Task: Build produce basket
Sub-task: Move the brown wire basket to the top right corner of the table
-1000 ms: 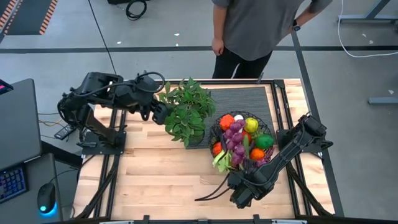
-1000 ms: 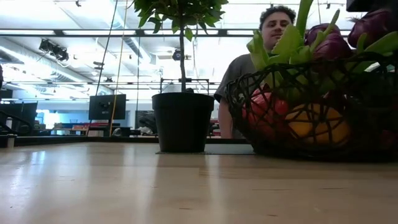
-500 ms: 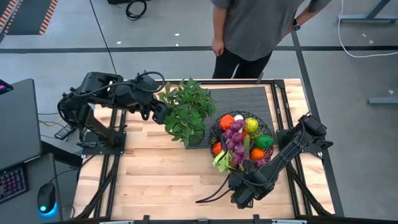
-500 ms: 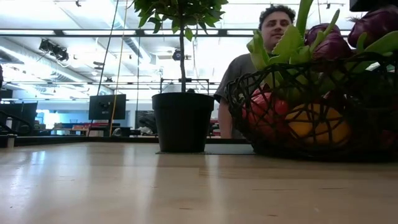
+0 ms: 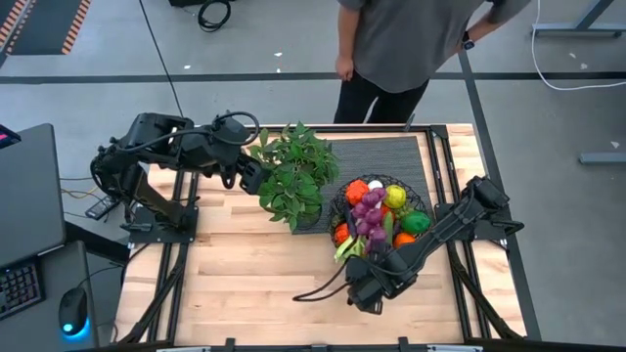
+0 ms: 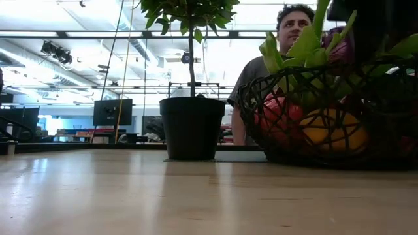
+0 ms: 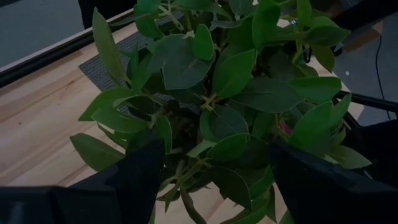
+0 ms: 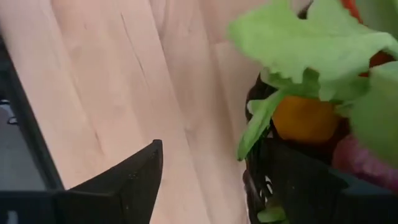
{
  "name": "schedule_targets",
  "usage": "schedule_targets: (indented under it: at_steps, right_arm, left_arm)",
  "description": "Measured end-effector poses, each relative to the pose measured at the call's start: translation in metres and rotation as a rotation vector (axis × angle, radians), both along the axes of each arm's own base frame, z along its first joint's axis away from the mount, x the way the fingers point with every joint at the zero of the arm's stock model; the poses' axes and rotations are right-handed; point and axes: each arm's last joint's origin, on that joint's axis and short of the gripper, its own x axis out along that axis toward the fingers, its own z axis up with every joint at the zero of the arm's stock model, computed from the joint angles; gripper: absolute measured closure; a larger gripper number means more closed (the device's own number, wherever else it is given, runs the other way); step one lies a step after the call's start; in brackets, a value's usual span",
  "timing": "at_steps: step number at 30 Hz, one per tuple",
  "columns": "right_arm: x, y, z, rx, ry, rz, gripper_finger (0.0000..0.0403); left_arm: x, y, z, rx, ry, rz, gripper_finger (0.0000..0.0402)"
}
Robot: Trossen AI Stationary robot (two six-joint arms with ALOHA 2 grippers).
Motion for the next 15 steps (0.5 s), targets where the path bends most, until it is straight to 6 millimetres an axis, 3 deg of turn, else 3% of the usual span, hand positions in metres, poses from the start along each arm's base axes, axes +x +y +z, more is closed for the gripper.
schedule_targets:
  at_steps: [8, 15]
  right_arm:
    - [-0.006, -0.005, -0.018, -0.040, 0.048, 0.005, 0.0142]
    - [-0.006, -0.007, -0.018, -0.080, 0.036, 0.001, 0.0185]
  left_arm:
    - [0.000, 0.000, 0.000, 0.000, 0.000, 0.000, 0.0111]
    - [0.000, 0.000, 0.000, -0.003, -0.006, 0.003, 0.0111]
